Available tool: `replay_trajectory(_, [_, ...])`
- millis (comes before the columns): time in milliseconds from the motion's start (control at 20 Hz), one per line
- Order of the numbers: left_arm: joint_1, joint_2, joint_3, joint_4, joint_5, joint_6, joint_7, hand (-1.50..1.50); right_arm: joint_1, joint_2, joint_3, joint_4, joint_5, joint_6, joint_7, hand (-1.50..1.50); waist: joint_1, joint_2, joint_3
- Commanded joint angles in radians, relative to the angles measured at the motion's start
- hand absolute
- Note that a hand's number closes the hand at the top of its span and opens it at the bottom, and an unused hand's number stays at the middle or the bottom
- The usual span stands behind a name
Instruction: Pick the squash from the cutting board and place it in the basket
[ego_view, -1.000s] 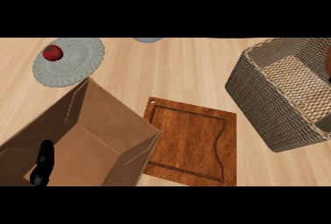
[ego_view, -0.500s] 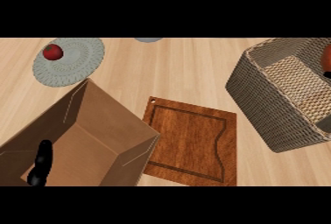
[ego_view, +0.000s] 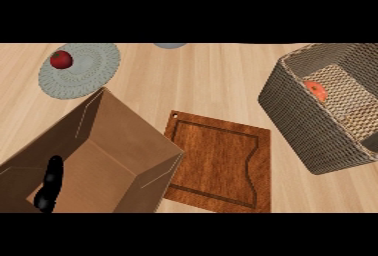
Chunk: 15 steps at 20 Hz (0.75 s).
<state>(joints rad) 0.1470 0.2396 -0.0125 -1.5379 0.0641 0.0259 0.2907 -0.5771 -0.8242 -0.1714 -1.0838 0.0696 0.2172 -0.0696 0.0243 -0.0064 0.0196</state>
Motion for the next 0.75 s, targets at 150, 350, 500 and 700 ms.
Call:
replay_trajectory(150, [-0.007, -0.036, -0.015, 0.105, -0.001, -0.022, -0.012, 0.0, -0.101, -0.022, -0.093, 0.168, -0.044, 0.027, -0.067, -1.5, -0.012, 0.012, -0.02])
replay_trajectory(350, [-0.002, -0.041, -0.006, 0.112, -0.003, -0.016, -0.001, 0.0, -0.125, -0.056, -0.155, 0.264, -0.096, 0.069, -0.028, -1.5, -0.02, 0.012, -0.02])
replay_trajectory(500, [0.032, -0.047, -0.028, -0.002, -0.007, -0.012, 0.044, 0.0, -0.147, -0.141, -0.201, 0.344, -0.094, 0.082, -0.029, -1.5, -0.008, 0.011, -0.018])
replay_trajectory(700, [-0.018, -0.03, 0.003, 0.075, -0.008, -0.029, 0.0, 0.0, -0.137, -0.233, -0.233, 0.501, -0.083, 0.16, -0.125, -1.5, -0.005, 0.02, -0.018])
